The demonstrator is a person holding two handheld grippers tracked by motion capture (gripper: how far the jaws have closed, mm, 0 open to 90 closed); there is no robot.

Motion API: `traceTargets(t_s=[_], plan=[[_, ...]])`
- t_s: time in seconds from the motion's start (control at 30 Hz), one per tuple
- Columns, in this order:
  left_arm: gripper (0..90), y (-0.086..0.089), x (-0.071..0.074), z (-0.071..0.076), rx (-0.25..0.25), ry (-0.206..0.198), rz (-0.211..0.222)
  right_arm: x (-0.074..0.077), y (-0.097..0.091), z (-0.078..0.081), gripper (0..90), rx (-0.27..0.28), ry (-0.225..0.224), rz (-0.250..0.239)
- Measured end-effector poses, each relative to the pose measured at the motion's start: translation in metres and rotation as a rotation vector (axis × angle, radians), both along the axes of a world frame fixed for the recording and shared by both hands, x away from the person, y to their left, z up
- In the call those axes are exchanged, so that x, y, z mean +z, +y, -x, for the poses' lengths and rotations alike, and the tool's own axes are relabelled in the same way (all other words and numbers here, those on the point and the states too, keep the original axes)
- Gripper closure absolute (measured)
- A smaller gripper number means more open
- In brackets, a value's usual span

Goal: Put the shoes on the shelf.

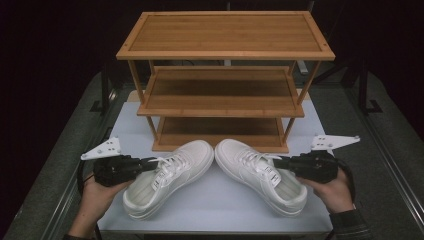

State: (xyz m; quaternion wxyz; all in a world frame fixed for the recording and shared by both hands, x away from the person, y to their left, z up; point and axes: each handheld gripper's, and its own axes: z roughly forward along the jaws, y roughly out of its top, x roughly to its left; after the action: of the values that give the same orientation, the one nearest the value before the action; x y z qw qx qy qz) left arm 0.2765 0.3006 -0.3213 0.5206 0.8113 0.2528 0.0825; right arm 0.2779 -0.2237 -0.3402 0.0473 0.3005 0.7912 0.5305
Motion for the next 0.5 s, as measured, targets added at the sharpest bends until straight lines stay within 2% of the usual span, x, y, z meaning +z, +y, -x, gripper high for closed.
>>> traceTargets(t_s=[0.23, 0.4, 0.5], plan=[[84.5, -0.005, 0.054, -0.007, -0.019, -0.075, 0.022, 0.050, -0.020, -0.001, 85.1, 0.009, -0.066, -0.026], [84.6, -0.012, 0.090, -0.017, 0.008, -0.121, 0.027, 0.084, -0.031, -0.007, 85.2, -0.006, -0.108, -0.045], [84.5, -0.017, 0.105, -0.025, 0.036, -0.135, 0.023, 0.099, -0.033, -0.012, 85.2, -0.023, -0.123, -0.053]])
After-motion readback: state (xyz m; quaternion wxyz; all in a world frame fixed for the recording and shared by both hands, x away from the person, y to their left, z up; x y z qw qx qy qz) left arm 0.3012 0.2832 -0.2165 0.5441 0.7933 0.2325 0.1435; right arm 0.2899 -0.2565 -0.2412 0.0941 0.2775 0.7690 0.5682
